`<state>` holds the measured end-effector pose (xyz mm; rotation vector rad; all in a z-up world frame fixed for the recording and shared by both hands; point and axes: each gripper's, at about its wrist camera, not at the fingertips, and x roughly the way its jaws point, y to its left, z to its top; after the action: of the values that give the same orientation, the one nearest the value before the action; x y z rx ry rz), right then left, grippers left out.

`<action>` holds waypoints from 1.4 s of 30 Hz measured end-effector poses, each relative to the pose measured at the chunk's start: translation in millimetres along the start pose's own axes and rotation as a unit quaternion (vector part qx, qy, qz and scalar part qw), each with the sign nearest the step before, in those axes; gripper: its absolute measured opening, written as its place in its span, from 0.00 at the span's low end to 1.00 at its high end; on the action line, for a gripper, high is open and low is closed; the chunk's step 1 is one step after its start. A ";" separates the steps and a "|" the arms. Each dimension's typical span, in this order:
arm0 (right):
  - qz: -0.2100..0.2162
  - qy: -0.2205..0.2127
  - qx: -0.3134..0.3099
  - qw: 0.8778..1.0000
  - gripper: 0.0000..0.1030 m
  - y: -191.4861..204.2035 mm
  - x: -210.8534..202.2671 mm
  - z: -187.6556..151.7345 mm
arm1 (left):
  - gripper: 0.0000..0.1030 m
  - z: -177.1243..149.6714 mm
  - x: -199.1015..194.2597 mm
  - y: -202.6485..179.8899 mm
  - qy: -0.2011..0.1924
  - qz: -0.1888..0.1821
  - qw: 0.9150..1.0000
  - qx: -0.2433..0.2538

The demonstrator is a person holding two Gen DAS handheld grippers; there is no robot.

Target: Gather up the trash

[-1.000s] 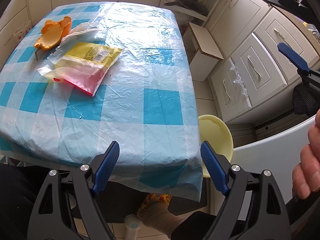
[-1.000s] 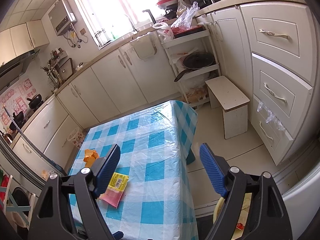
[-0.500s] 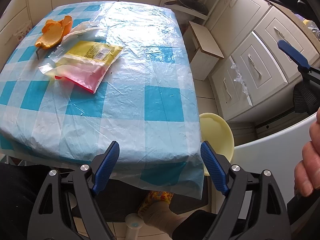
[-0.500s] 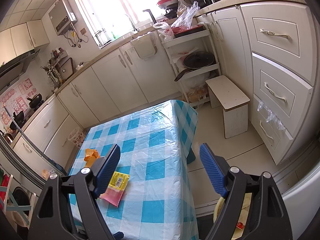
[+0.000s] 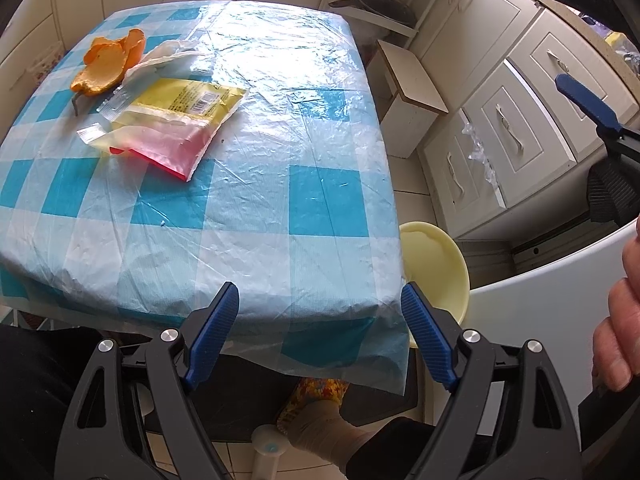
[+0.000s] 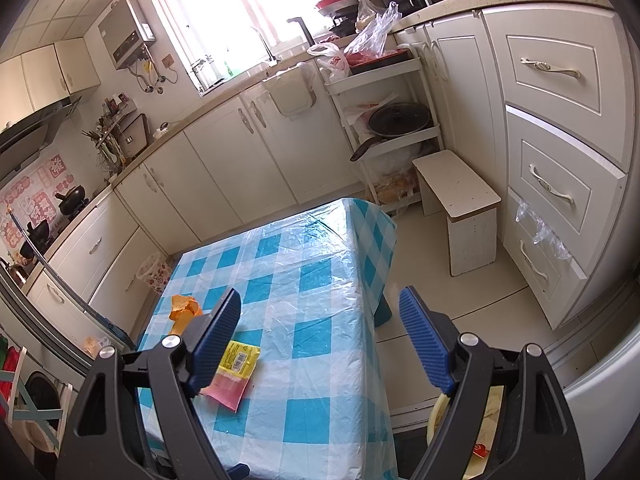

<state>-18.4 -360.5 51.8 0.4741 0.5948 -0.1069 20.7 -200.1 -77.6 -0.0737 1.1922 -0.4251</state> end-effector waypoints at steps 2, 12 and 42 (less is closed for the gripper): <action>0.000 0.000 0.000 1.000 0.76 -0.1 0.1 0.2 | 0.77 -1.0 0.6 0.2 0.001 0.000 1.000 0.000; 0.000 0.000 0.000 1.000 0.76 -0.3 0.0 0.5 | 0.77 -0.4 2.4 -2.5 0.003 0.002 1.000 0.001; 0.002 0.003 -0.001 1.000 0.77 2.2 0.8 -5.1 | 0.77 -3.6 4.9 -0.7 0.006 0.004 1.000 0.002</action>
<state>-19.9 -356.1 48.6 0.4746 0.5991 -0.1015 18.7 -201.9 -83.0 -0.0639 1.2026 -0.4216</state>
